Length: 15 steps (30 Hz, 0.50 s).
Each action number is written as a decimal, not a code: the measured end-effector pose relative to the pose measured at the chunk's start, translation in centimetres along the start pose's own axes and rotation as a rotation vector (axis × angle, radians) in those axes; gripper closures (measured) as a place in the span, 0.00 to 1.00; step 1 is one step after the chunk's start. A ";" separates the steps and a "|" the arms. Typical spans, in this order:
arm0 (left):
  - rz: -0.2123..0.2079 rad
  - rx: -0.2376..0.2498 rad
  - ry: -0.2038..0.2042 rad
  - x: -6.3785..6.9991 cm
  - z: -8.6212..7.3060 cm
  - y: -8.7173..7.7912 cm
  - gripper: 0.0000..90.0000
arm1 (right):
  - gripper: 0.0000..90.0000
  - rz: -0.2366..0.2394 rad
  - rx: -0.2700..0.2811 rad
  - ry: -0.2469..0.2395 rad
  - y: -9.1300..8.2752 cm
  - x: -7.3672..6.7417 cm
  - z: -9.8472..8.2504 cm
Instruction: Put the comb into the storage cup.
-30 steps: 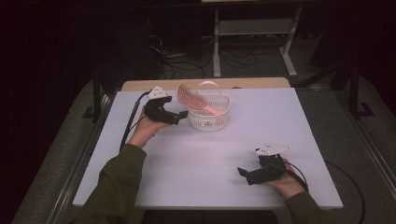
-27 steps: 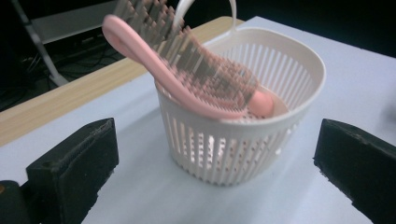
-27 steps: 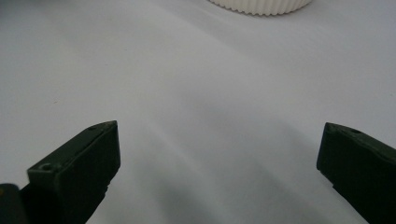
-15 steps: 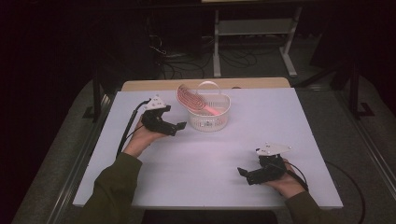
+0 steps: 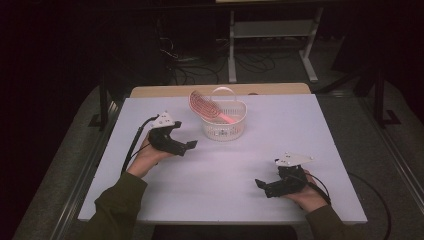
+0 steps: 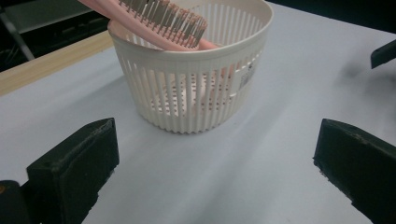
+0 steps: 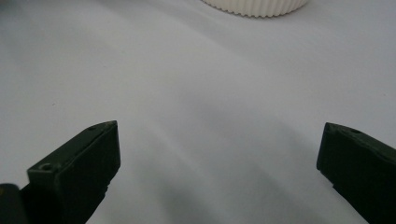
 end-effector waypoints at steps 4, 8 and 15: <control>-0.004 -0.012 0.008 0.6 -0.8 -0.5 0.00 | 0.00 0.000 0.001 -0.004 0.0 0.0 0.0; -0.010 -0.022 0.007 1.1 -1.4 -0.8 0.00 | 0.00 -0.001 0.001 -0.005 0.0 0.0 0.1; -0.024 -0.023 0.015 2.1 -2.3 -1.6 0.00 | 0.00 0.001 0.004 -0.006 0.0 -0.1 0.1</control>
Point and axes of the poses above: each handheld gripper's, and its own axes: y roughly forward along the jaws, z roughly out of its top, x roughly to its right, the point moved 2 cm from there along y, roughly forward along the jaws, and after that the axes turned 1 degree about -x, right-handed, at the moved point
